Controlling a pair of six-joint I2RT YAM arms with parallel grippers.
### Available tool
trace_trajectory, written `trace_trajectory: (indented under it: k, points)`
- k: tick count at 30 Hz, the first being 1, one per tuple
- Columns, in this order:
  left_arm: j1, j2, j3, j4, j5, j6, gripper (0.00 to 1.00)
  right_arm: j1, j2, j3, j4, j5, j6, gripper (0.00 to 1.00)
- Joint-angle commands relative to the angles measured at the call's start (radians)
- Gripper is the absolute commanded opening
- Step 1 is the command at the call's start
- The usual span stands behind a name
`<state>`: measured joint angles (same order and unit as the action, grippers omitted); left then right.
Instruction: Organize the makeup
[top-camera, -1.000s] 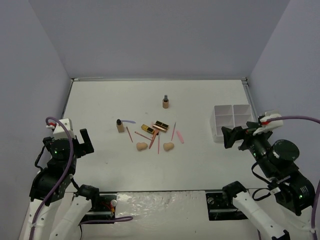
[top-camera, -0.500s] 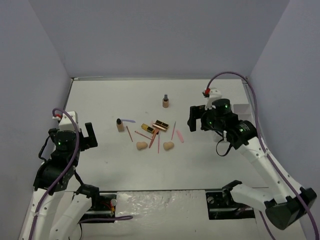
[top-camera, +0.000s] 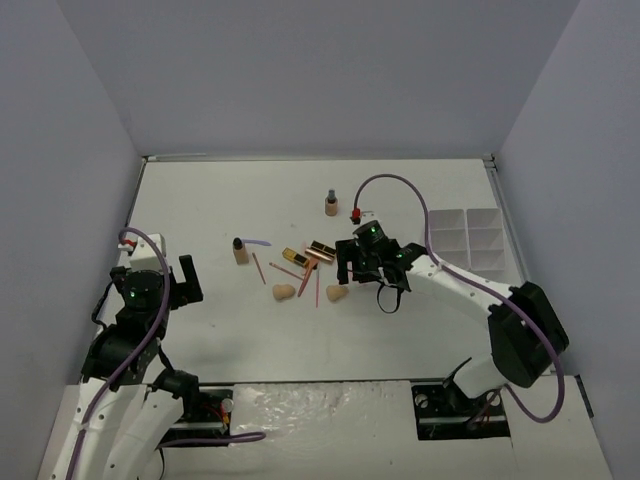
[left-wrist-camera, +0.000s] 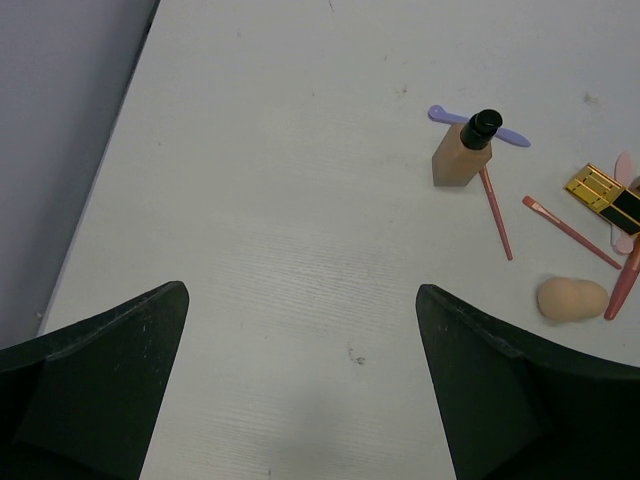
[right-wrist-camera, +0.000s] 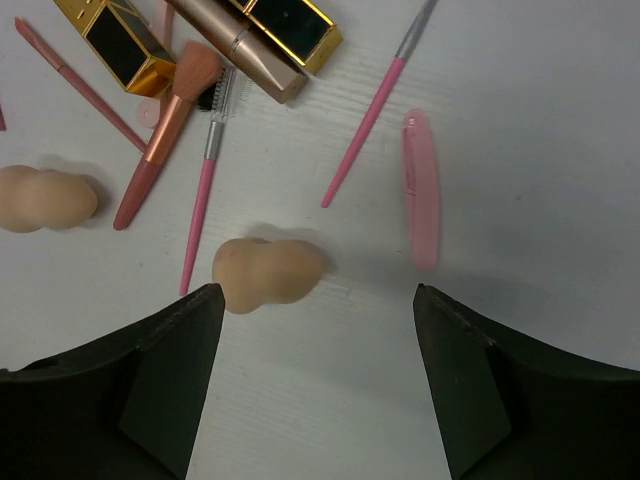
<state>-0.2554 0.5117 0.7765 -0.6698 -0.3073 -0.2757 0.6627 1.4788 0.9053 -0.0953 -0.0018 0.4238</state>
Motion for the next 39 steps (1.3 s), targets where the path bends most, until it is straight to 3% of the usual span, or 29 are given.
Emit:
trace_trajectory:
  k: [1,9,18,25,30,39]
  points:
    - [-0.047,-0.036,-0.003,0.064,-0.047,-0.041,0.97,0.066,0.087,0.02,0.16,0.06,0.09,0.68]
    - [-0.1,-0.007,-0.008,0.079,-0.055,-0.034,0.97,0.087,0.135,-0.041,0.213,0.104,0.157,0.54]
    - [-0.1,0.009,-0.013,0.095,-0.059,-0.023,0.97,0.095,0.147,-0.083,0.237,0.11,0.146,0.48]
    - [-0.103,0.012,-0.014,0.096,-0.054,-0.022,0.97,0.098,0.148,-0.098,0.256,0.095,0.124,0.27]
    - [-0.106,0.013,-0.014,0.096,-0.053,-0.022,0.97,0.097,0.118,-0.106,0.256,0.097,0.12,0.01]
    - [-0.107,0.007,-0.013,0.096,-0.056,-0.022,0.97,0.093,-0.074,-0.02,0.143,0.181,0.066,0.0]
